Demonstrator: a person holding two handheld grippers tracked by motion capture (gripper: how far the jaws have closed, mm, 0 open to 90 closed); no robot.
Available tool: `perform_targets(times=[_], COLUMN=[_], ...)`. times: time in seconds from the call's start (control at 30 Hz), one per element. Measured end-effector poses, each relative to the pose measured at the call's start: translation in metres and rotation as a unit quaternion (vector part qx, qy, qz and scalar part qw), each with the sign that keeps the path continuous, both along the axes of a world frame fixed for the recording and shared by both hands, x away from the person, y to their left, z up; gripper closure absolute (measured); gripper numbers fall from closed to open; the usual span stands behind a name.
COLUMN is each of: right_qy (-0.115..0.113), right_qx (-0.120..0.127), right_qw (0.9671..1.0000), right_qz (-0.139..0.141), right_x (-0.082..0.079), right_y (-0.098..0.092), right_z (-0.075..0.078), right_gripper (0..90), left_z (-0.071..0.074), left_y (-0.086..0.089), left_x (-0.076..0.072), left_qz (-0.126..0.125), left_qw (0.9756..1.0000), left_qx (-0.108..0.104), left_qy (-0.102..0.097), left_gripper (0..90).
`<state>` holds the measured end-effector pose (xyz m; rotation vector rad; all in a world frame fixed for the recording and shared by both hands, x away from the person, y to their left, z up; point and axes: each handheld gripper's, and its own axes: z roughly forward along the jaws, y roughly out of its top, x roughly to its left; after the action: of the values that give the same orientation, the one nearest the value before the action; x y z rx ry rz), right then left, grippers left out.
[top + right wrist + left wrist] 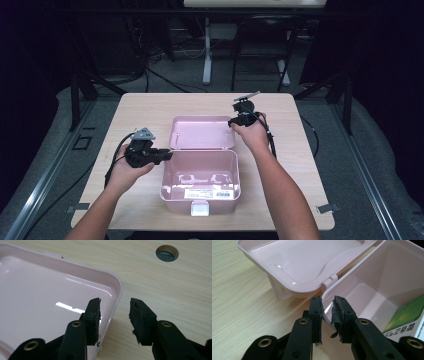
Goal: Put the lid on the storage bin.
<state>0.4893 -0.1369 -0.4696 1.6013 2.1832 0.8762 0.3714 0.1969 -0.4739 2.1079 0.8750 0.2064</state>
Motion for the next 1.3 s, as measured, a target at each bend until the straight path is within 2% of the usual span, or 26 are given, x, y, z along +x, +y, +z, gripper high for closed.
perform_targets(times=[0.3,0.43,0.83,1.07,1.3], right_qy=[0.011,0.014,0.034,0.04,0.041], right_qx=[0.006,-0.005,-0.016,-0.003,-0.003], right_qw=[0.9997,0.9997,0.9985,0.9978,0.9973], right_qz=[-0.02,-0.021,-0.04,-0.054,-0.061], right_x=[0.005,0.009,0.014,0.014,0.013], right_y=[0.005,0.007,0.013,0.012,0.013], right_z=[-0.005,-0.008,-0.007,-0.005,-0.003], right_gripper=[69.5,77.1,79.7,81.2,81.9], left_z=[0.0,0.0,0.0,0.0,0.0], left_y=[0.0,0.0,0.0,-0.001,-0.001], left_x=[0.0,0.0,0.0,0.0,0.0], left_qz=[-0.001,0.0,0.0,0.0,0.001], left_qw=[1.0,1.0,1.0,1.0,1.0], left_qx=[-0.001,-0.001,0.001,0.002,0.001], left_qy=[0.001,0.0,-0.001,-0.001,0.0], left_gripper=[76.5,76.5,76.5,76.6,76.8])
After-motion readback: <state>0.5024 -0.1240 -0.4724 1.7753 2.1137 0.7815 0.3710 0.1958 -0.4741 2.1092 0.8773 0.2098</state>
